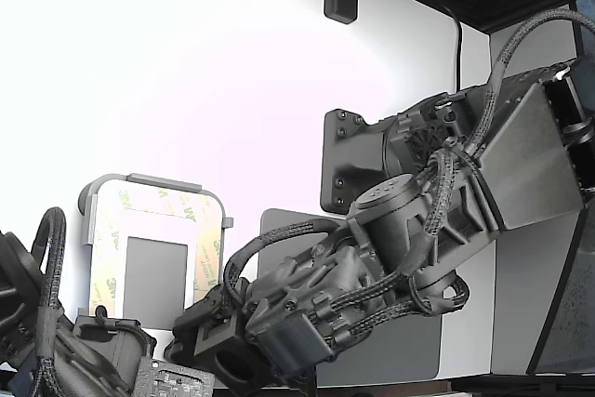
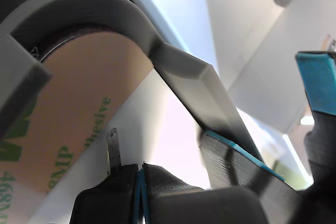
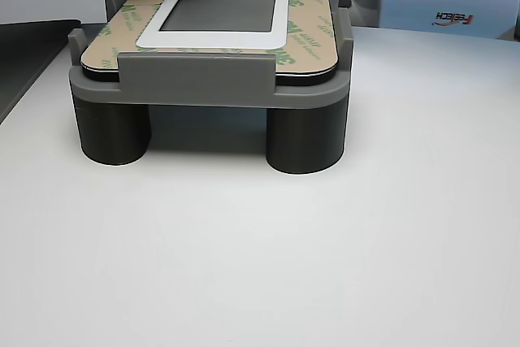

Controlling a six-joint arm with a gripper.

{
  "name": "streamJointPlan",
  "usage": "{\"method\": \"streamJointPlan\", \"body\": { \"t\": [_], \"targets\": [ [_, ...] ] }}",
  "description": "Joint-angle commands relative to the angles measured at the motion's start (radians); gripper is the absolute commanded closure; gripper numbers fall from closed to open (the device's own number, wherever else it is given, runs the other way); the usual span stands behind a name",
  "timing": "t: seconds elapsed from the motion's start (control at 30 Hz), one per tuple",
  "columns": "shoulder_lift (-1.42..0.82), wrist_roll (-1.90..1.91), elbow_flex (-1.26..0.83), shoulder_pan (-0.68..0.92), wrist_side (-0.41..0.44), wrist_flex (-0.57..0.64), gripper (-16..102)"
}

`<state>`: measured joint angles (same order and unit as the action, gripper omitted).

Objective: Peel off protective film from adhesive tape.

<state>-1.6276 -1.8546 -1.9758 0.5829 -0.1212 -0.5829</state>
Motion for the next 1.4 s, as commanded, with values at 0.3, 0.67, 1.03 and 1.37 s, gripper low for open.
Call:
{"method": "streamJointPlan", "body": {
  "t": [0.3,0.67,1.03,1.37],
  "targets": [
    [-0.017,-0.003,0.034,-0.021,-0.005,-0.018,97],
    [-0.034,0.014,0.018,-0.012,-0.005,-0.020,97],
    [-0.041,0.032,0.017,-0.003,-0.003,-0.025,97],
    [-0.054,0.028,0.018,-0.002,0.000,-0.043,97]
  ]
}}
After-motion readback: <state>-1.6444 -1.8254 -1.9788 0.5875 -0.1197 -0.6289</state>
